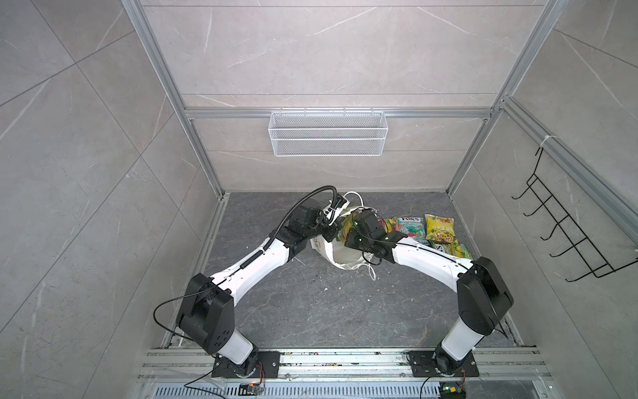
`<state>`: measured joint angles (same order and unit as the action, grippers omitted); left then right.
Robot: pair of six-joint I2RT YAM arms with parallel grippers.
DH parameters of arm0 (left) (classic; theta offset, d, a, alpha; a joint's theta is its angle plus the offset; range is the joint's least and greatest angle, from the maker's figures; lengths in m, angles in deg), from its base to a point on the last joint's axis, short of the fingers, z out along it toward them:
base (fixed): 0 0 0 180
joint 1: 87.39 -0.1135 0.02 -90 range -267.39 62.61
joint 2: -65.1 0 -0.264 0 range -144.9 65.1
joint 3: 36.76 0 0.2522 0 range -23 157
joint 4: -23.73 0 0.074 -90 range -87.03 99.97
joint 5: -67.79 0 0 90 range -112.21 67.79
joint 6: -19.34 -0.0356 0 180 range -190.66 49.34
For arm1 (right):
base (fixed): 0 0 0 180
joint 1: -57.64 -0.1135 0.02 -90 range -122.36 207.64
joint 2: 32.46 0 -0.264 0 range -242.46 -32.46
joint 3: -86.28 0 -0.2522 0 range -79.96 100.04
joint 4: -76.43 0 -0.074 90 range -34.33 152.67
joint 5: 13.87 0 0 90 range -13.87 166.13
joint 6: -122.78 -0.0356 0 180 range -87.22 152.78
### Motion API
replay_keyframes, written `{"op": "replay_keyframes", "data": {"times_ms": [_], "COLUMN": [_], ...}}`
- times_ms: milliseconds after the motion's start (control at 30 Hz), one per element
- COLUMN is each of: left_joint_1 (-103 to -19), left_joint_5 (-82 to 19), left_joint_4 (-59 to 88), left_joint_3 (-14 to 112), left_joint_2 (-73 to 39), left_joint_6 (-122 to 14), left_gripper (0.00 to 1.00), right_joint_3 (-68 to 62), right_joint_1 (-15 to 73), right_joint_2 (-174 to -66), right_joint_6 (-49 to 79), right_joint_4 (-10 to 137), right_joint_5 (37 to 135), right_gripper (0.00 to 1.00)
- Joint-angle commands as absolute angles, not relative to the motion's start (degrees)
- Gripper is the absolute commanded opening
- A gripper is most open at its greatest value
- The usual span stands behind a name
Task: Take the snacks out of the paper bag
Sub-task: 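Grasp a yellow-green Spring Tea packet inside the bag with the right gripper, then lift the yellow-green packet out of the bag with the right gripper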
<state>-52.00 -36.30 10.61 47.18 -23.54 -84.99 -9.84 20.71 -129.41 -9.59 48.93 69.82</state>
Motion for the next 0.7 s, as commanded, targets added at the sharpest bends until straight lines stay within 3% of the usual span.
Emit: {"op": "replay_keyframes", "data": {"times_ms": [0, 667], "left_joint_1": [-51.9, -51.8], "left_joint_5": [-37.4, -37.1], "left_joint_4": [12.6, 12.1], "left_joint_3": [47.2, 48.1], "left_joint_2": [-22.2, -23.0], "left_joint_6": [-84.1, -84.5], "left_gripper": [0.00, 0.00], "right_joint_3": [-10.0, -5.9], "right_joint_1": [21.0, 21.1], "right_joint_2": [-126.0, -117.8], "right_joint_6": [-8.0, -1.9], "right_joint_4": [49.5, 47.4], "right_joint_5": [69.2, 76.5], "right_gripper": [0.00, 0.00]}}
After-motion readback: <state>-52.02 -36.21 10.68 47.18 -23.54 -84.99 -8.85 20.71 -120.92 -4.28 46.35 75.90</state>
